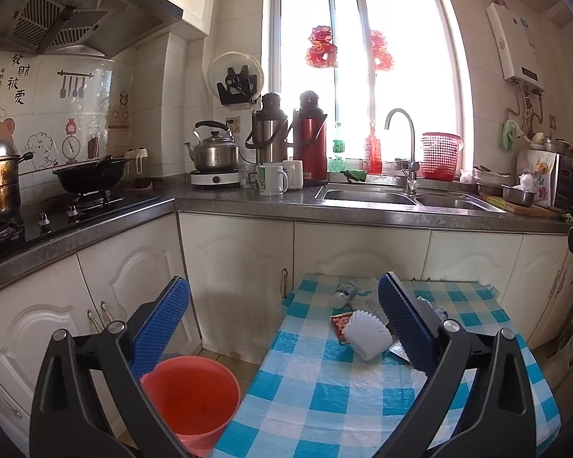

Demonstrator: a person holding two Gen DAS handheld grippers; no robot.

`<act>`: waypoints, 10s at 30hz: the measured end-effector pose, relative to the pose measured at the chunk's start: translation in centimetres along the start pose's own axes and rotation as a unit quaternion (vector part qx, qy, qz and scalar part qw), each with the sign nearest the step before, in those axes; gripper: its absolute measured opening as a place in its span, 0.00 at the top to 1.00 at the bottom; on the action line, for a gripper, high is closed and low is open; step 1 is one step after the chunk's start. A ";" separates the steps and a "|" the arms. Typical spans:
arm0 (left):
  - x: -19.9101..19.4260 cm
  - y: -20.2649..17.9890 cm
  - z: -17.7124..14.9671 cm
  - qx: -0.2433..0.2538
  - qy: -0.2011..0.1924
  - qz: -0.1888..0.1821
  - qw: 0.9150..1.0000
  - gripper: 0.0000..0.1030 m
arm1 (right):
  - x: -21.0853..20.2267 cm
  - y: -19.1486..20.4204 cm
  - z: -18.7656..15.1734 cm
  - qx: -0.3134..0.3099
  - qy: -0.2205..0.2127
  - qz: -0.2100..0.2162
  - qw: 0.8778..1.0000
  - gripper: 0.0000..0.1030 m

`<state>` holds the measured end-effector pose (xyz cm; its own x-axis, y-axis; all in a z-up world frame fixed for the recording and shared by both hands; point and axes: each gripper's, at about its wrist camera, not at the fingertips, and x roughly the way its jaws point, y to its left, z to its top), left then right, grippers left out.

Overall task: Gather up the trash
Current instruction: 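Move both tools toward the trash pile on the checked table, then grasp the white foam net with the left tool while the right tool grasps the white cloth, then carry foam net and cloth to the red bucket and open both tools, then move both tools back over the table toward the red packet and bottle, then grasp the red snack packet with the left tool while the right tool grasps the white bottle, then carry packet and bottle over the red bucket and release both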

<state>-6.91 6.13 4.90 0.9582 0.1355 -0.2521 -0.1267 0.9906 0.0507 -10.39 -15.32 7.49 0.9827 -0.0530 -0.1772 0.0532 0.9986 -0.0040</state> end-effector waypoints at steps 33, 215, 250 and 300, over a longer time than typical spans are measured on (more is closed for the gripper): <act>21.7 -8.1 -11.7 -0.018 0.215 -0.198 0.956 0.04 | 21.9 -9.5 -13.4 0.177 0.256 0.147 0.939 0.05; 37.3 -11.0 -12.8 -0.037 0.329 -0.100 0.938 0.44 | 37.5 -9.9 -18.9 0.197 0.340 0.084 0.916 0.14; 31.4 -7.8 -11.8 -0.075 0.291 -0.122 0.946 0.55 | 37.0 -12.0 -19.3 0.220 0.314 0.087 0.919 0.57; 21.0 15.1 -16.5 -0.135 0.261 0.065 0.954 0.55 | 26.3 9.0 -12.8 0.114 0.304 0.327 0.887 0.57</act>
<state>7.03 24.22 -15.60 0.6800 0.1769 -0.7115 -0.3646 0.9236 -0.1188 13.66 -7.64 -9.78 0.5430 0.6196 -0.5668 -0.3903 0.7839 0.4829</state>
